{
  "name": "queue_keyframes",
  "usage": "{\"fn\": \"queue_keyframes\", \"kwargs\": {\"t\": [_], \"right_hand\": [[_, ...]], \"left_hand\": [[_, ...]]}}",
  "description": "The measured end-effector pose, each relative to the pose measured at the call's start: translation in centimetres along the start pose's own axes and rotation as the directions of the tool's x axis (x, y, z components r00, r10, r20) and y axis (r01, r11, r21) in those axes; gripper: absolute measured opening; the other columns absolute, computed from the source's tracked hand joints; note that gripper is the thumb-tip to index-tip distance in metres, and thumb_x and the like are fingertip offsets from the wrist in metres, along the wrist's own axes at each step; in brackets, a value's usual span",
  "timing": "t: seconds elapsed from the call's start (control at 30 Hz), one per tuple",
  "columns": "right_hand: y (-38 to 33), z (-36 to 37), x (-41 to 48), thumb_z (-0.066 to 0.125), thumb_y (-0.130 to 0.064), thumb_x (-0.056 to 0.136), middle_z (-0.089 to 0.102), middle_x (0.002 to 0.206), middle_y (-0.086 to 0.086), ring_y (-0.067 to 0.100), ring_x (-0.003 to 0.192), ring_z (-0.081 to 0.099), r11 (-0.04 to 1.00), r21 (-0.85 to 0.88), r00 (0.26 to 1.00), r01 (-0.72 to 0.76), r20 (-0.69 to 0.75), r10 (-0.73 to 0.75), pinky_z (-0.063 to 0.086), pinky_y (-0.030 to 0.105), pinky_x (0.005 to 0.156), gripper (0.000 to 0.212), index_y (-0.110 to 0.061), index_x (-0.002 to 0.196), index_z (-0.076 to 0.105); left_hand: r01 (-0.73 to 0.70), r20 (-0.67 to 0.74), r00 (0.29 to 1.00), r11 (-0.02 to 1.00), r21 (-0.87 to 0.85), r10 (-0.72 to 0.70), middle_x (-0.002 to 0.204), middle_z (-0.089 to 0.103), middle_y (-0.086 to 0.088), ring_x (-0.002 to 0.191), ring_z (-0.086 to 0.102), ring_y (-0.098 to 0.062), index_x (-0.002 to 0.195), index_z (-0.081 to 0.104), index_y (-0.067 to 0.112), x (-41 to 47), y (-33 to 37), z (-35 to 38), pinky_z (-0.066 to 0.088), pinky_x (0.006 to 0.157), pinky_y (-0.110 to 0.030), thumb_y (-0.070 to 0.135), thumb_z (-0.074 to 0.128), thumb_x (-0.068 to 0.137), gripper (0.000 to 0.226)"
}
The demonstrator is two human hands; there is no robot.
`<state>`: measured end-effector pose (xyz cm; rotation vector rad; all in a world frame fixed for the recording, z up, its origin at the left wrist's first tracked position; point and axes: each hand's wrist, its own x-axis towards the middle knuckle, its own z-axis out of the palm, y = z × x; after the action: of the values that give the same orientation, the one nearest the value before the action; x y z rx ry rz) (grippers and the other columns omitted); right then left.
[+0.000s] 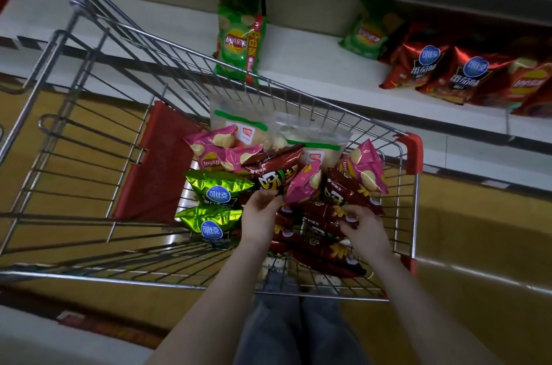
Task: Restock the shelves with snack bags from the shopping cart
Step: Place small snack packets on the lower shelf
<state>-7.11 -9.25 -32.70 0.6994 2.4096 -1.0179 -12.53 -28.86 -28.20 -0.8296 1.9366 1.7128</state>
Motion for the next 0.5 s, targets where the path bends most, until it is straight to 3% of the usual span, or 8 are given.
{"fn": "queue_keyframes", "kwargs": {"t": [0.1, 0.2, 0.3, 0.4, 0.5], "right_hand": [[0.8, 1.2, -0.1, 0.065, -0.012, 0.086, 0.046, 0.137, 0.006, 0.027, 0.124, 0.044, 0.997, -0.060, 0.998, -0.044, 0.039, 0.046, 0.043, 0.037, 0.100, 0.044, -0.018, 0.128, 0.055], [1.1, 1.8, 0.0, 0.065, -0.009, 0.085, 0.041, 0.140, 0.006, 0.028, 0.129, 0.036, 0.994, -0.105, 1.000, -0.026, 0.007, 0.027, 0.031, 0.033, 0.107, 0.050, -0.019, 0.132, 0.052], [1.2, 2.0, 0.4, 0.064, -0.006, 0.085, 0.043, 0.139, 0.005, 0.029, 0.130, 0.033, 0.992, -0.117, 0.999, -0.049, -0.018, 0.047, 0.029, 0.033, 0.106, 0.051, -0.021, 0.132, 0.052], [1.5, 2.0, 0.6, 0.067, -0.001, 0.082, 0.051, 0.131, 0.007, 0.030, 0.123, 0.041, 0.998, -0.056, 0.998, -0.036, -0.055, 0.033, 0.036, 0.035, 0.103, 0.048, -0.020, 0.125, 0.059], [1.4, 1.5, 0.2, 0.067, 0.000, 0.081, 0.055, 0.125, 0.006, 0.027, 0.119, 0.046, 1.000, -0.010, 0.996, -0.019, -0.085, 0.018, 0.042, 0.036, 0.099, 0.045, -0.019, 0.121, 0.062]], "left_hand": [[0.035, 0.029, 0.999, 0.997, 0.074, -0.037, 0.113, 0.063, -0.005, 0.108, 0.059, -0.024, 0.110, 0.063, 0.009, 0.7, -0.8, -0.1, 0.047, 0.093, -0.036, 0.013, 0.064, 0.089, 0.021], [0.055, 0.089, 0.993, 0.973, 0.226, -0.077, 0.127, 0.055, -0.008, 0.117, 0.054, -0.026, 0.130, 0.055, 0.010, 1.8, -1.6, -0.1, 0.045, 0.099, -0.036, 0.016, 0.067, 0.087, 0.045], [-0.024, 0.152, 0.987, 0.911, 0.412, -0.043, 0.151, 0.035, -0.008, 0.137, 0.037, -0.025, 0.141, 0.044, 0.012, 3.5, -2.6, 0.0, 0.035, 0.110, -0.032, 0.011, 0.069, 0.085, 0.061], [-0.084, 0.202, 0.978, 0.803, 0.590, -0.046, 0.160, 0.013, 0.000, 0.143, 0.027, -0.019, 0.147, 0.036, 0.016, 4.5, -3.0, 0.1, 0.036, 0.090, -0.019, 0.005, 0.067, 0.085, 0.070], [-0.120, 0.222, 0.974, 0.740, 0.661, -0.040, 0.160, 0.013, 0.000, 0.143, 0.027, -0.019, 0.147, 0.034, 0.020, 5.1, -3.5, 0.3, 0.038, 0.096, -0.024, 0.004, 0.066, 0.084, 0.073]]}}
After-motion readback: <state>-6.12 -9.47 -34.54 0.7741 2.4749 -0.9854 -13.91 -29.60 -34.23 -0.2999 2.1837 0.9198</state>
